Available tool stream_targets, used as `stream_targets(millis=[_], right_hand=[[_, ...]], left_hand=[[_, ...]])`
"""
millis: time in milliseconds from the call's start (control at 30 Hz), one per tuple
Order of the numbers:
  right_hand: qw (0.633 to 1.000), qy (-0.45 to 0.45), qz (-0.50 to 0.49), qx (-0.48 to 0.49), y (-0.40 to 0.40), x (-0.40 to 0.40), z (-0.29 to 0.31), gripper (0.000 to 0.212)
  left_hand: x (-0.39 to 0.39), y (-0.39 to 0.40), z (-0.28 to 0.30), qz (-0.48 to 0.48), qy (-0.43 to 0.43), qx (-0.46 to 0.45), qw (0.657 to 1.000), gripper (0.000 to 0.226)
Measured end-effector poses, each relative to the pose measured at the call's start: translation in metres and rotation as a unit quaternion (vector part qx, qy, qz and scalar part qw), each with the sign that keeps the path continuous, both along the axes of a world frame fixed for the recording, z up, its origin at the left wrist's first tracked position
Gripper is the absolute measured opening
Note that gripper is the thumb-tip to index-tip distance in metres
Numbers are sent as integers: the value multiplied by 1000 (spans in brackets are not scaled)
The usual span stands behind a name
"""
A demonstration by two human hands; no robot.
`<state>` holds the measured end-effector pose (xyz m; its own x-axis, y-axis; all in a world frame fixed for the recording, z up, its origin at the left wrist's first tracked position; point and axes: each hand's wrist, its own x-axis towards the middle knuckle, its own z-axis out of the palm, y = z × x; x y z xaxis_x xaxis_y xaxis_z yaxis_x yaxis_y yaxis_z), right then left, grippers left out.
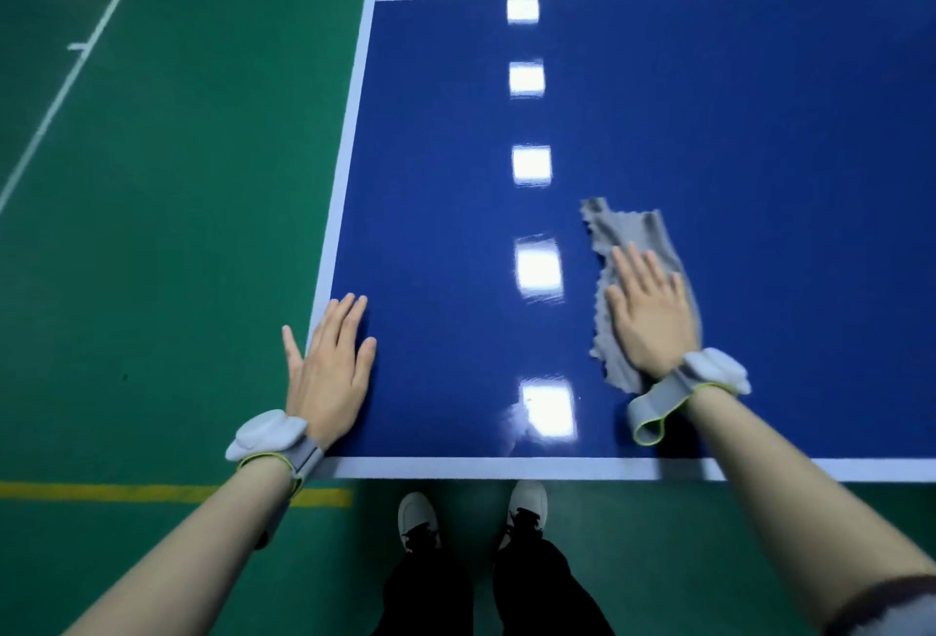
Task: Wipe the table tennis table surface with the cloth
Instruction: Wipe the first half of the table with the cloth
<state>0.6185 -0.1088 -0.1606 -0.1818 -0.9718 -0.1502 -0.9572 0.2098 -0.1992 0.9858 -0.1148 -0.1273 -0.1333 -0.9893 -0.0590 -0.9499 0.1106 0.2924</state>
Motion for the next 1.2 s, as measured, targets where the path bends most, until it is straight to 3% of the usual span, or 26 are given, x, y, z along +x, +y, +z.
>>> stream_targets(millis=[167,433,567,700,833,1033,1200], right_hand=[[985,-12,-169,-20,44,-30,2,52],[954,-23,-299,-22,67,57,-1,55],[976,-37,-211,-25,40,138,4,55],[996,-53,-70,-23,29,242,2,55],[996,-46,75,-18,31,289,0,56],[954,-28,299,-6,85,240,-5,57],[979,-4,205,5,107,122,0,58]], left_hand=[[-10,12,-13,6,22,19,1000,61],[-7,31,-4,-2,80,-14,997,61],[29,37,5,20,100,-40,994,58],[73,64,4,124,164,-33,978,49],[91,74,-8,132,149,-15,980,43],[70,79,-4,120,145,-5,982,44],[44,84,5,112,108,-9,988,45]])
